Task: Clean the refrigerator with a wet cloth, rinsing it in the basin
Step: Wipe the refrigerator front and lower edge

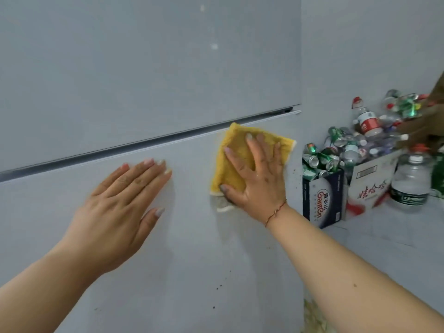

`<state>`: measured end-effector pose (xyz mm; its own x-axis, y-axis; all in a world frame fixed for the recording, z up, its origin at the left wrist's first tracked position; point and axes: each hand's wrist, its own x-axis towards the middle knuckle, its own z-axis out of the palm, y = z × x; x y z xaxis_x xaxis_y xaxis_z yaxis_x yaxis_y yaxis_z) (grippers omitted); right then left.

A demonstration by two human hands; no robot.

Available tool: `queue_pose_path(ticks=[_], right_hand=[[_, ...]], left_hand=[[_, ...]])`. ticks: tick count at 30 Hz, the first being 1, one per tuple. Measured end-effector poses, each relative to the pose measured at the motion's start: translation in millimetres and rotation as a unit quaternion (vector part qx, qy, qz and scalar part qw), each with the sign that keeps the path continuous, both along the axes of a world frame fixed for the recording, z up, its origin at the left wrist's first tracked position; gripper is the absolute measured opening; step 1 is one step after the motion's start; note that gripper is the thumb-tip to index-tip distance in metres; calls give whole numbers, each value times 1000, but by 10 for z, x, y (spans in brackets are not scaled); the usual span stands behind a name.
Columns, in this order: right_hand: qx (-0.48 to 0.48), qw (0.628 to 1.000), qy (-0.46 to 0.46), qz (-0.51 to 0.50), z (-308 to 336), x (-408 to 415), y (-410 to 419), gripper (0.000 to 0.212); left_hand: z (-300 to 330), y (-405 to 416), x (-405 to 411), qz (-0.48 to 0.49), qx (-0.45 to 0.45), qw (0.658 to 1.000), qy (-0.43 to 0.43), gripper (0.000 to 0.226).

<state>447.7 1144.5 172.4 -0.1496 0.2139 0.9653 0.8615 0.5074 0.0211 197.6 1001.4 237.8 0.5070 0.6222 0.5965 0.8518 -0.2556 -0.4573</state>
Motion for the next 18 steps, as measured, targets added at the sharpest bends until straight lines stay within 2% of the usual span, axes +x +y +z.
queue_pose_path(ticks=[3,6,8,13,18], right_hand=[[-99,988,107,-55,-64,264,101,71],[-178,946,267,-53,-307,131,41,79],[-198,926,320,-42,-504,-130,-84,85],[-127,978,168,2,-780,-621,-384,78],[-45,998,40,3,-330,-130,-116,81]], left_hand=[[-18,26,3,-11,11,1000,-6,56],[-32,47,7,-27,21,999,-20,54],[-47,61,16,-34,26,999,-31,54],[-87,91,16,-42,32,997,-49,55],[-108,125,11,-37,32,998,-50,57]])
